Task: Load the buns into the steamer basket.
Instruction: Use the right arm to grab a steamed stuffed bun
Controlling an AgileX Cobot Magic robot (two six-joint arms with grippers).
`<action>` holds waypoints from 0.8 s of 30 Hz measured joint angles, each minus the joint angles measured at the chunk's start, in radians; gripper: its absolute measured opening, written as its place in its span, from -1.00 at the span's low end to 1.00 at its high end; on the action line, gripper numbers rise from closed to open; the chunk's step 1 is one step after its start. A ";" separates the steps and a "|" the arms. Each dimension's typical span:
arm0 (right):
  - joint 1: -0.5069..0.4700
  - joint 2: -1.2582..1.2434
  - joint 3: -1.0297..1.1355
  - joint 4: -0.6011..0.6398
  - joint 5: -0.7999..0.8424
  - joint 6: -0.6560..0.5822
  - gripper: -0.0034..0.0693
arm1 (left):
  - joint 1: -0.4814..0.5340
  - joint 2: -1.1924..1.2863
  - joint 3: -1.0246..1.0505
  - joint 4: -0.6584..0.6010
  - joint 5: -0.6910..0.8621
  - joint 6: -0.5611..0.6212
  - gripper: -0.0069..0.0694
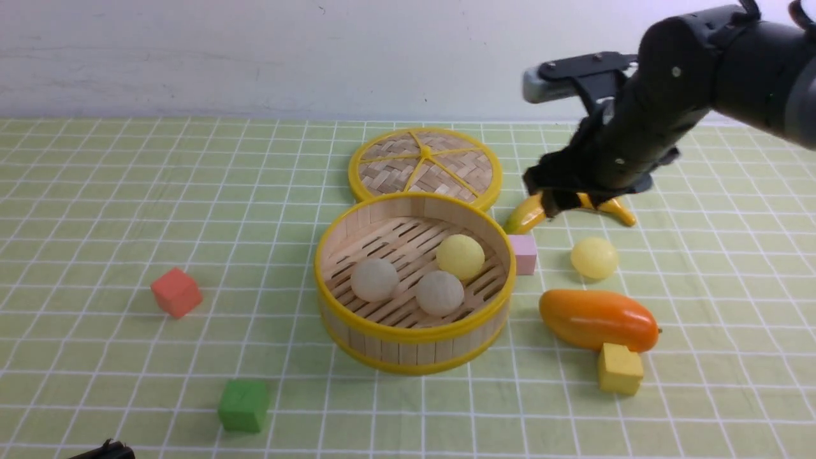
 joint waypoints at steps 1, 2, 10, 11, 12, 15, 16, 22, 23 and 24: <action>-0.025 0.019 0.000 -0.002 0.001 0.011 0.21 | 0.000 0.000 0.000 0.002 0.000 0.000 -0.81; -0.039 0.027 0.000 -0.002 0.001 0.014 0.18 | 0.000 0.000 0.000 0.004 0.000 0.000 -0.81; -0.133 0.155 0.002 0.081 -0.123 0.018 -0.10 | 0.000 0.000 0.000 0.019 0.000 0.000 -0.80; -0.136 0.157 0.002 0.083 -0.128 0.018 -0.10 | 0.000 0.000 0.000 0.019 0.000 0.000 -0.80; -0.145 0.164 0.002 0.092 -0.142 0.018 -0.10 | 0.000 0.000 0.000 0.019 0.000 0.000 -0.80; -0.150 0.171 0.002 0.107 -0.155 0.014 -0.11 | 0.000 0.000 0.000 0.019 0.000 0.000 -0.80; -0.150 0.172 0.002 0.109 -0.159 0.014 -0.11 | 0.000 0.000 0.000 0.020 0.000 0.000 -0.80; -0.150 0.176 0.002 0.126 -0.176 0.010 -0.11 | 0.000 0.000 0.000 0.030 0.000 0.000 -0.80; -0.150 0.176 0.002 0.128 -0.176 0.010 -0.11 | 0.000 0.000 0.000 0.030 0.000 0.000 -0.80; -0.150 0.176 0.002 0.134 -0.182 0.010 -0.11 | 0.000 0.000 0.000 0.033 0.000 0.000 -0.80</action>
